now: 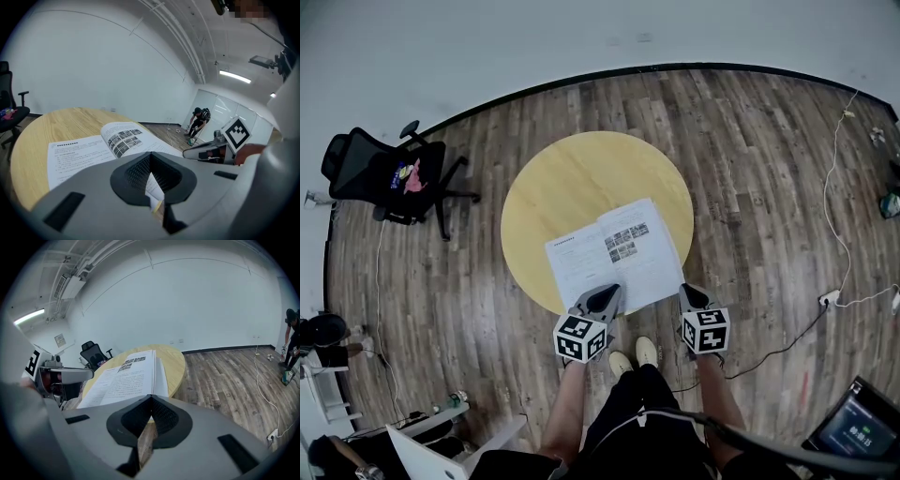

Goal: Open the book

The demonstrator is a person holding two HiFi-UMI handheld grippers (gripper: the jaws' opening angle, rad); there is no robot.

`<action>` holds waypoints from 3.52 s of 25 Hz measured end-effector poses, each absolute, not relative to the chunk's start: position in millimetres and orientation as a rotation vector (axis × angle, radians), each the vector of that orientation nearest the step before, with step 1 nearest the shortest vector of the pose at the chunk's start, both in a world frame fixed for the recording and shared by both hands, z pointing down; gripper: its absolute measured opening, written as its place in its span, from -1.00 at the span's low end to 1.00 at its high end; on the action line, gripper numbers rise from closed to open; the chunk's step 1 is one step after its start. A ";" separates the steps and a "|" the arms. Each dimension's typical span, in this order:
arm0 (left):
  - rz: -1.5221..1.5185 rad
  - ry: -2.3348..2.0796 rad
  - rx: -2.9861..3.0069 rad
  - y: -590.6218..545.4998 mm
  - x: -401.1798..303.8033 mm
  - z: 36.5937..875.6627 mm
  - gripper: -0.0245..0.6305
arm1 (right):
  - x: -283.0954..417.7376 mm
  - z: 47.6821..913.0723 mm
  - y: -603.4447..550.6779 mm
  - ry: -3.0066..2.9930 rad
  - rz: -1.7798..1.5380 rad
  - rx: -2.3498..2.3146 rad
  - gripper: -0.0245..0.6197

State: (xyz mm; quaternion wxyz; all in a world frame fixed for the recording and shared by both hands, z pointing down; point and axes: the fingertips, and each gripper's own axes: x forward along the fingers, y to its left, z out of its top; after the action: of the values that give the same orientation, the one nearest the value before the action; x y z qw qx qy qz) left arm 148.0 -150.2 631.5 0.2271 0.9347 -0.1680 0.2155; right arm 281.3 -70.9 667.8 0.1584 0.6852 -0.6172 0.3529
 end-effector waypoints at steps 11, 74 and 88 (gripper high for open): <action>0.649 -0.461 2.525 -150.2 139.3 662.8 -0.93 | 280.0 703.6 -70.8 -1.729 1.081 1.940 -0.90; 0.465 -0.601 2.576 -138.5 109.7 598.4 -0.93 | 222.4 599.3 -84.7 -2.002 0.853 1.889 -0.91; 0.329 -0.799 2.692 -164.4 43.7 492.0 -0.93 | 151.6 493.7 -131.7 -2.244 0.606 1.832 -0.91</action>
State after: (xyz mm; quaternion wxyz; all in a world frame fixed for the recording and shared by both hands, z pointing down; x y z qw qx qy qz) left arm 43.7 -164.4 492.0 0.1566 0.9404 -0.2791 0.1149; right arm 151.6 -131.7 493.7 0.0907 0.6164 -0.7551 0.2040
